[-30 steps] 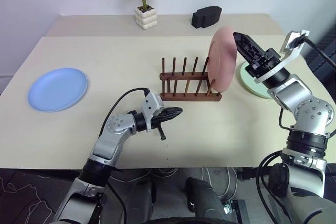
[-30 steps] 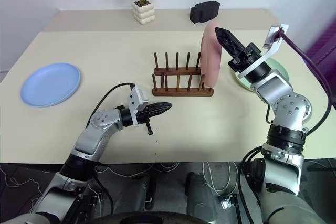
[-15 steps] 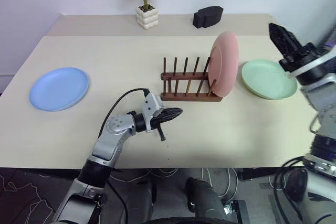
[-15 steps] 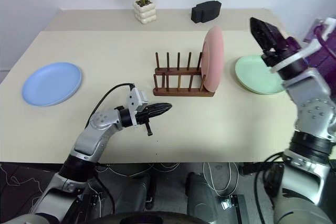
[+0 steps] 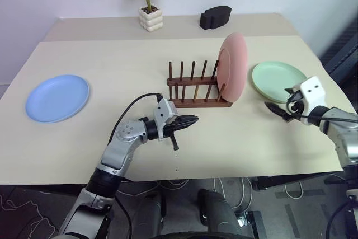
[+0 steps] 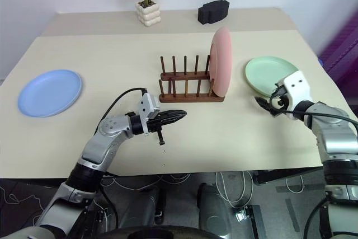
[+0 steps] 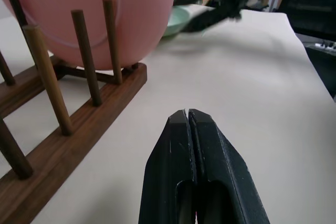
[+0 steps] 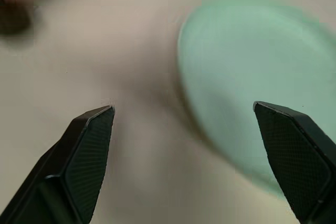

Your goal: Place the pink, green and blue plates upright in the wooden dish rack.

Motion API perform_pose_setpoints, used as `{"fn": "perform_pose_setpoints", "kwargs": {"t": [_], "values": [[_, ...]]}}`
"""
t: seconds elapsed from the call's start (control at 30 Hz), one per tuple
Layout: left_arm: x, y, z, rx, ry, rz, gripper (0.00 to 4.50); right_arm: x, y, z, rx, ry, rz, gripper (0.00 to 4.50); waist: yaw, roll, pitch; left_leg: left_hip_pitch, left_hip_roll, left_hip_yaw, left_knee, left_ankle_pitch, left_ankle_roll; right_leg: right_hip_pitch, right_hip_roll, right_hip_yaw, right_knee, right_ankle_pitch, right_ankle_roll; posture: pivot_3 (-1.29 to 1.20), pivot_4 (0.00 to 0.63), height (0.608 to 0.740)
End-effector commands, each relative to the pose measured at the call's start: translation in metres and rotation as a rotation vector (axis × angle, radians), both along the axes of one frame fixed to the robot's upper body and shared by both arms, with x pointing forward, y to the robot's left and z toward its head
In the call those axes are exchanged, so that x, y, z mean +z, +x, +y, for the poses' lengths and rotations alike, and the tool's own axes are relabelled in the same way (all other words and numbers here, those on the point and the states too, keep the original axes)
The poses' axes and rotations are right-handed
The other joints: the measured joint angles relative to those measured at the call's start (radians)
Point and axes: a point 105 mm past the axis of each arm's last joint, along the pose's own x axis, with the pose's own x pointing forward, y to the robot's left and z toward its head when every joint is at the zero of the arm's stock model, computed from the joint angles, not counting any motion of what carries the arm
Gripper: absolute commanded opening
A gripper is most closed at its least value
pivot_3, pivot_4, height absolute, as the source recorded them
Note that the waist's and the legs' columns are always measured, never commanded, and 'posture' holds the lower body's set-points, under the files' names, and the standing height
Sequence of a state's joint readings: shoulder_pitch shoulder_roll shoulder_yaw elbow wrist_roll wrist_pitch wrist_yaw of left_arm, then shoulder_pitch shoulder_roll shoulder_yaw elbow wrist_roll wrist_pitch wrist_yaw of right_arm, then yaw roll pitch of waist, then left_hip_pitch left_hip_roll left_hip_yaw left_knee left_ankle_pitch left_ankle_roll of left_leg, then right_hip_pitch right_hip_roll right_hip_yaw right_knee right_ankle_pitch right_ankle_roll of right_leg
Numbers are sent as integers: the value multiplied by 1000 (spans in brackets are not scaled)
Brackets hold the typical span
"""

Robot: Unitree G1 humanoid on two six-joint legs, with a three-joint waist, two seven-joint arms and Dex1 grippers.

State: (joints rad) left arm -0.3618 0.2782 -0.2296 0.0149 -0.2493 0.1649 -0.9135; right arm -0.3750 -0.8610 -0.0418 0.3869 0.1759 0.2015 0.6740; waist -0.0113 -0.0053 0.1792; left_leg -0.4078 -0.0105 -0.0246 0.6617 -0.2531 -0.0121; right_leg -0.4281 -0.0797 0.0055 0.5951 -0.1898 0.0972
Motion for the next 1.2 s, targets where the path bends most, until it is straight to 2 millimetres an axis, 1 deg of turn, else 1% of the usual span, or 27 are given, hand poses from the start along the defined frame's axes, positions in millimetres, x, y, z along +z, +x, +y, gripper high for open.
{"fn": "perform_pose_setpoints", "kwargs": {"t": [0.03,0.13,0.23,0.27,0.4,0.43,0.47,0.67,0.7,0.77,0.8,0.83,0.9,0.93,0.97,1.0,1.03,1.07,1.1,1.13,1.17,1.2], "values": [[8,-1,-2,-14,-9,-40,0,1,12,-7,14,-126,-26,4312,-1,0,0,0,0,0,0,0,0,0,0,0,0,0,0,0,150,736],[7,-2,-2,-10,-9,-39,0,-7,18,-6,36,-161,-15,4312,-2,0,0,0,0,0,0,0,0,0,0,1,0,0,0,0,150,736],[7,-2,-1,-4,-10,-39,0,-9,25,-6,29,-182,-30,3524,-2,-1,0,1,0,0,0,0,0,1,0,1,0,0,0,0,150,736],[7,-3,0,-1,-11,-39,0,-11,26,-7,31,-207,-32,3087,-2,-1,0,1,0,0,0,0,0,1,0,1,0,0,0,0,150,736],[8,-3,1,7,-12,-37,0,-13,28,-8,32,-249,-45,1026,1,-1,0,1,0,0,0,0,0,1,0,1,0,0,0,0,150,736],[8,-3,2,8,-13,-37,0,-14,28,-7,32,-253,-50,618,2,-1,0,1,0,0,0,0,0,1,0,1,0,0,0,0,150,736],[8,-3,2,8,-15,-37,0,-13,29,-7,32,-254,-57,46,2,0,0,1,-1,0,0,0,0,1,0,2,0,0,0,0,150,736],[9,-4,2,1,-21,-35,0,-1,28,-11,-12,-282,-135,11,1,-1,0,1,-1,0,0,0,0,1,0,2,0,0,0,0,150,736],[9,-4,1,0,-20,-35,0,7,26,-13,-22,-301,-165,11,2,-1,0,1,-1,0,0,0,0,1,0,2,0,0,0,0,150,736],[9,-5,1,-4,-20,-33,0,37,23,-15,-55,-316,-277,11,2,0,0,1,-1,0,0,0,0,1,0,2,0,0,0,0,150,736],[9,-4,1,-6,-20,-32,0,48,21,-15,-67,-319,-316,11,1,1,0,1,-1,0,0,0,0,1,0,2,0,0,0,0,150,736],[9,-5,0,-9,-20,-30,0,68,19,-15,-82,-332,-385,11,1,1,0,0,-1,0,0,0,0,1,0,2,0,0,0,0,150,736],[9,-5,-1,-14,-20,-27,0,96,14,-14,-101,-347,-476,11,0,3,2,1,-1,1,0,0,0,0,0,3,1,0,0,0,150,736],[9,-5,-2,-18,-20,-26,0,113,12,-13,-115,-349,-530,11,-1,4,2,1,-1,1,0,0,0,0,0,4,1,0,0,0,150,736],[9,-5,-2,-21,-21,-25,0,122,10,-12,-125,-347,-559,11,0,4,2,1,-1,2,0,0,0,0,0,4,1,0,0,0,150,736],[8,-5,-3,-24,-22,-25,0,136,7,-9,-130,-351,-603,11,0,4,2,1,-1,1,0,0,0,0,0,4,1,0,1,0,150,736],[8,-5,-4,-27,-22,-24,0,158,4,0,-112,-340,-672,11,-1,4,2,1,-1,1,0,0,1,0,0,4,1,0,1,0,150,736],[9,-5,-5,-29,-25,-27,0,184,0,17,-68,-308,-753,11,-2,4,2,1,-1,1,0,0,1,0,0,4,1,0,1,0,150,736],[9,-5,-5,-30,-27,-30,0,207,-6,37,-2,-262,-828,11,-4,5,2,1,-1,2,0,0,1,0,0,4,1,0,0,0,150,736],[9,-4,-6,-31,-28,-31,0,222,-12,57,70,-221,-878,11,-6,5,3,1,-1,2,0,0,1,-1,0,5,1,0,0,0,150,736],[9,-4,-6,-31,-29,-33,0,232,-18,74,139,-187,-903,11,-7,6,3,1,0,3,0,-1,1,-1,1,5,1,0,0,0,150,736],[9,-4,-6,-32,-30,-33,0,236,-21,84,180,-169,-909,11,-6,6,3,1,0,3,0,-1,1,-1,1,5,2,0,1,0,150,736]]}}
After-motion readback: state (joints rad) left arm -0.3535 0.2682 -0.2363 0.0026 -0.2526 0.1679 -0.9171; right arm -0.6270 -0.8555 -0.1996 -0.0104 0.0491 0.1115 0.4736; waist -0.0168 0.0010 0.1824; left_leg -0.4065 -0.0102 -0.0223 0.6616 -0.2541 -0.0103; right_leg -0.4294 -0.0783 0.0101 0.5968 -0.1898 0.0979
